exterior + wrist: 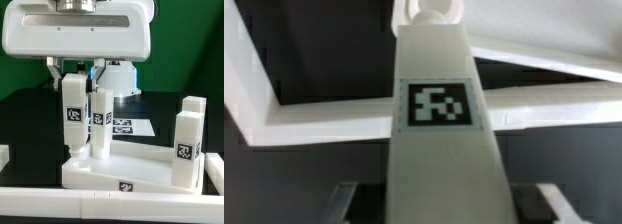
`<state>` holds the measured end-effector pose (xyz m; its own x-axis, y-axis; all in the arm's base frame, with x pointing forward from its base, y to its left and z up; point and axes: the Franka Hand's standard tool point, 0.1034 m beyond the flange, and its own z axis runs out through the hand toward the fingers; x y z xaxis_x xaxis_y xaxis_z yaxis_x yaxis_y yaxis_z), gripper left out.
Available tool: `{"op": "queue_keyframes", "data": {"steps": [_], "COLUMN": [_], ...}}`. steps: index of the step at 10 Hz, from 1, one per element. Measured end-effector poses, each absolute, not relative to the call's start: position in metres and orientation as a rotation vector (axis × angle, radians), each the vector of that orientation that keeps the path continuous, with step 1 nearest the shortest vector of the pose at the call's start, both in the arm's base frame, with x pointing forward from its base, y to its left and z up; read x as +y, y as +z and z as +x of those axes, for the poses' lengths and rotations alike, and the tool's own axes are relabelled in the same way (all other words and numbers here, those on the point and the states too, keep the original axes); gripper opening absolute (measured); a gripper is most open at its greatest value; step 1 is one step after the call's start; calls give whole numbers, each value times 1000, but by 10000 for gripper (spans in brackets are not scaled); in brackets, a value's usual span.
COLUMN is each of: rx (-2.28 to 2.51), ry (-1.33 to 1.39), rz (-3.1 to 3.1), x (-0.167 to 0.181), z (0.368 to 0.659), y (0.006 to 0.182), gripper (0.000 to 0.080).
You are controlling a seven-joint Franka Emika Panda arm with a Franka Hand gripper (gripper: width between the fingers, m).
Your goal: Assemble desk
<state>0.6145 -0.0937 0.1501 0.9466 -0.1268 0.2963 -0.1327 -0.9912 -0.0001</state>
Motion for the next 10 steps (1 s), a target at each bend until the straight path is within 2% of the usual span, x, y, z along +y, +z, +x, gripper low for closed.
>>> {"op": "queue_keyframes", "data": {"steps": [5,10], "rx": [-218,-186], "ry": [490,495], "rz": [3059,3059], "x": [-90,-82], "z": [591,603], "y": [138,134], "gripper": [290,290]}}
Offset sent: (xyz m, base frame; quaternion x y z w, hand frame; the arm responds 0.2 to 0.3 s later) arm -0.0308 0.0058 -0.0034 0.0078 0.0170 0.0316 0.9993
